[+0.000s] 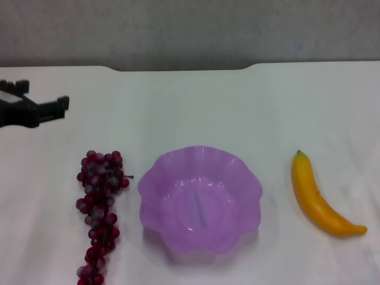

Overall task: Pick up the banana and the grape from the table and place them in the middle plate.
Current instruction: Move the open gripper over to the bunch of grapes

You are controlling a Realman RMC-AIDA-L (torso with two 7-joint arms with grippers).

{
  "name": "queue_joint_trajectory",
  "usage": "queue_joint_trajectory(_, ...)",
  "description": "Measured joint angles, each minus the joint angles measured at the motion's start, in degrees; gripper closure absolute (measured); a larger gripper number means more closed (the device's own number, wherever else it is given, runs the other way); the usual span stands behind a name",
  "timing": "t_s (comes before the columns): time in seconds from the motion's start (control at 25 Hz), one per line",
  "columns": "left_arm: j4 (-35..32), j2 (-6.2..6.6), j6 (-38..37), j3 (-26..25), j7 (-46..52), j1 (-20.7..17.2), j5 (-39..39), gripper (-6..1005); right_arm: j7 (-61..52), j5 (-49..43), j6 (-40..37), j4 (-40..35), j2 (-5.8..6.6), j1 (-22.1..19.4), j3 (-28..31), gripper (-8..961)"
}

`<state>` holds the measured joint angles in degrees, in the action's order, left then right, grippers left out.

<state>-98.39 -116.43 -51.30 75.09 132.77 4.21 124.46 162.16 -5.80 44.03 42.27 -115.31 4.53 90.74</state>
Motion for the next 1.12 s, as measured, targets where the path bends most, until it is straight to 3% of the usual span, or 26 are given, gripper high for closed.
queue_joint_trajectory(0.2, -0.69, 0.09, -7.76, -0.02, 13.2, 4.6, 12.32, 127, 0.0, 0.0, 0.0, 0.0, 0.0, 0.1, -0.39, 73)
queue_joint_trajectory(0.44, -1.4, 0.16, -14.59, -0.27, 22.33, 7.69, 19.72, 127, 0.0, 0.0, 0.0, 0.0, 0.0, 0.2, -0.46, 73)
queue_joint_trajectory(0.8, -0.47, 0.18, -23.28, 0.0, 28.46, 11.58, 25.07, 128, 0.0, 0.0, 0.0, 0.0, 0.08, 0.39, -0.54, 73)
queue_joint_trajectory(1.12, 6.31, 0.14, -26.97, 0.3, 29.74, 16.09, 26.36, 129, 0.1, 0.0, 0.0, 0.0, 0.09, 0.5, -0.57, 73)
